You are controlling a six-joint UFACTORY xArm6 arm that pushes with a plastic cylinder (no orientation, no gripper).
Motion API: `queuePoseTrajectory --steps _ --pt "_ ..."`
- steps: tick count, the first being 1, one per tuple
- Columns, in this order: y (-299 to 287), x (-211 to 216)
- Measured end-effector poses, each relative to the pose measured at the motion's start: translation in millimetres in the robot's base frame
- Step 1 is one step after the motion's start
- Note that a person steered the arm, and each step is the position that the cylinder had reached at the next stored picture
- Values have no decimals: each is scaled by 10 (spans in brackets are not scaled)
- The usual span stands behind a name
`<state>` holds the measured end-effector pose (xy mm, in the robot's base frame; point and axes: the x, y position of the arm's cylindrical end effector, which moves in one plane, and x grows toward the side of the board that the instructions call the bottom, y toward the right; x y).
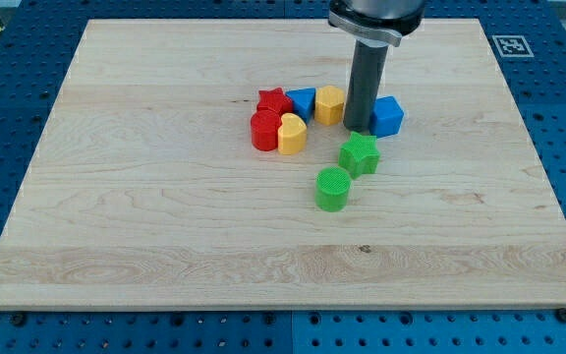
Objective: Move the green star into the green circle
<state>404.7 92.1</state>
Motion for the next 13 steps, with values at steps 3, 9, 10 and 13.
queuePoseTrajectory --steps 3,9,10,13 --pt "446 58" --pt "324 525" --pt "324 311" --pt "137 589"
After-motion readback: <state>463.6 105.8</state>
